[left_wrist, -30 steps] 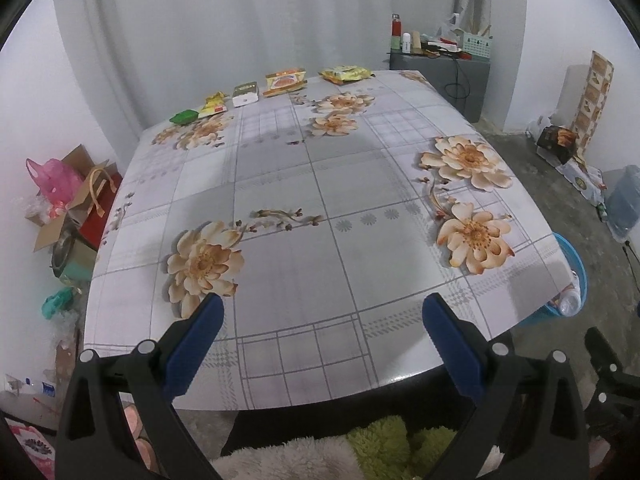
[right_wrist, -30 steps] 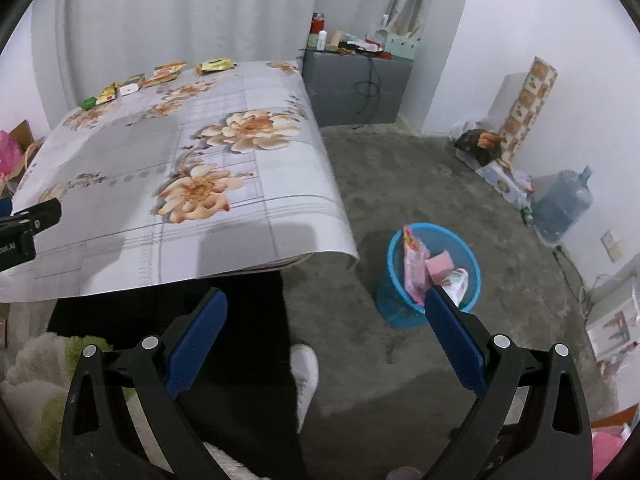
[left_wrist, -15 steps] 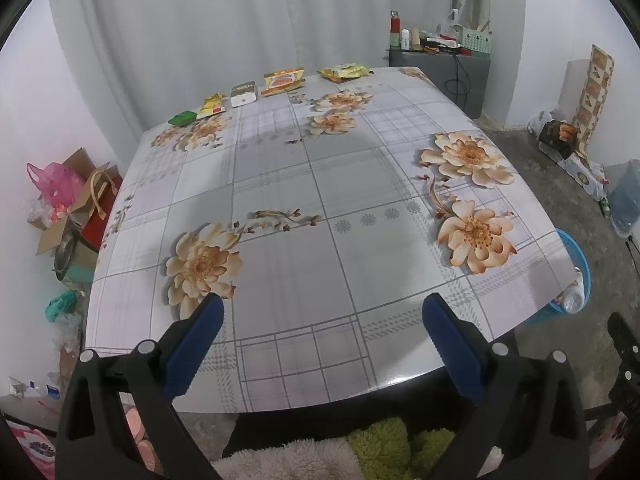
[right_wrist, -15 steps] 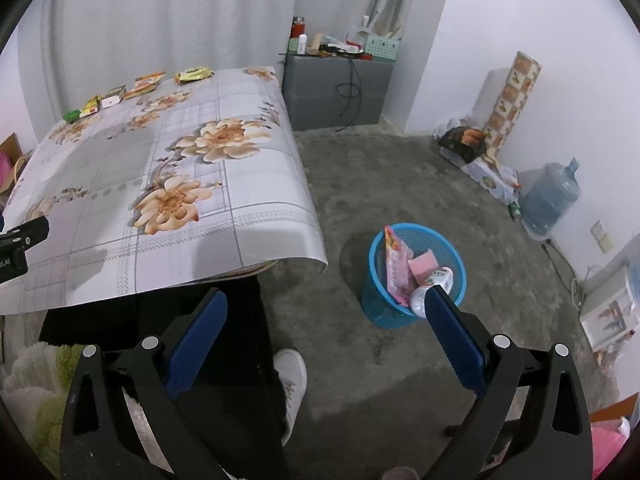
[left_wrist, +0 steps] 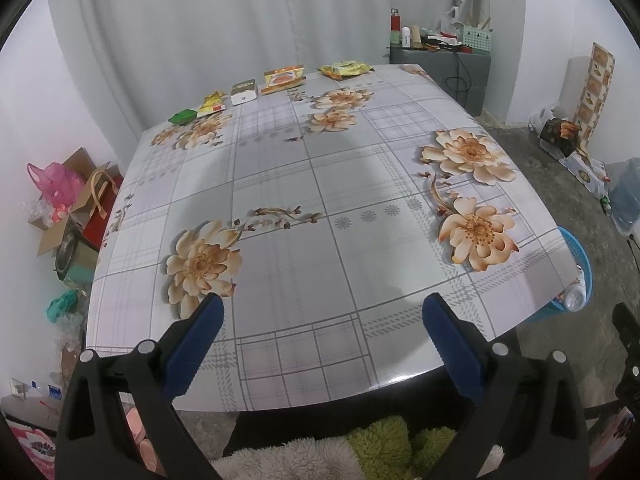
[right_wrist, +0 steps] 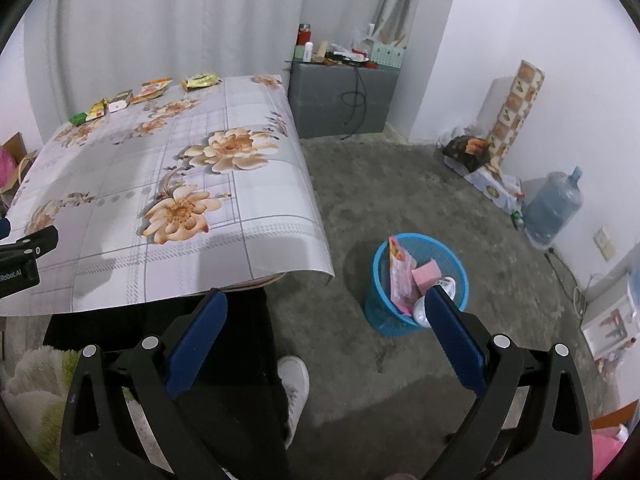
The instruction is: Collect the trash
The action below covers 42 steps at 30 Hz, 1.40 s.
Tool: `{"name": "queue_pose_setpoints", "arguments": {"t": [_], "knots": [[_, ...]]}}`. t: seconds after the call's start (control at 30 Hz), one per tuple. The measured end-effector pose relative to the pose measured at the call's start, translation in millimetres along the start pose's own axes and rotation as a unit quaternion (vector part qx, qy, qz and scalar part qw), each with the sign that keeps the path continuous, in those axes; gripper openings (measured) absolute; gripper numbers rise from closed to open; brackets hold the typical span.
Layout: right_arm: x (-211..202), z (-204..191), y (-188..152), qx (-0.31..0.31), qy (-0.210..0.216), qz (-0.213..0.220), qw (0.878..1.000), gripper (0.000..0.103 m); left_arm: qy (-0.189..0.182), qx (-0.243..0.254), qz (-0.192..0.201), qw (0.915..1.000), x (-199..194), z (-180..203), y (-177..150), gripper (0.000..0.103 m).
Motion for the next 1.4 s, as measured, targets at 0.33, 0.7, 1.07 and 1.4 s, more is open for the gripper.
{"name": "queue_pose_setpoints", "arguments": {"t": [0.33,0.7,1.07,1.4], "knots": [[-1.9,-2.7,1.6,-0.003,0.001,0.004,1.000,0.095,0.000,-0.001,0.001,1.0000,-1.0,-2.6,-0.5,0.097],[-3.9,-3.7,2.4,-0.003,0.002,0.007,1.000,0.095,0.000,-0.001,0.001,1.0000,-1.1,-3.1,-1.0,0.097],[-4.1,-4.4,2.5,-0.003,0.003,0.008,1.000,0.095,0.000,-0.001,0.000,1.0000,-2.7,-2.2,-2.2,0.097],[-4.8,-4.9,2.5,-0.002,0.003,0.008,1.000,0.095,0.000,-0.001,-0.001,1.0000,-2.9,-1.2,-2.9,0.097]]}}
Point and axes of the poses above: each gripper's, at about its wrist camera, not at the fingertips, and x roughly the way its jaws point, z to its right, y to its top, the point moved 5 cm from there along x, roughly the way its jaws point, and after that the axes turned 13 degrees about x, right-handed, at the moved point
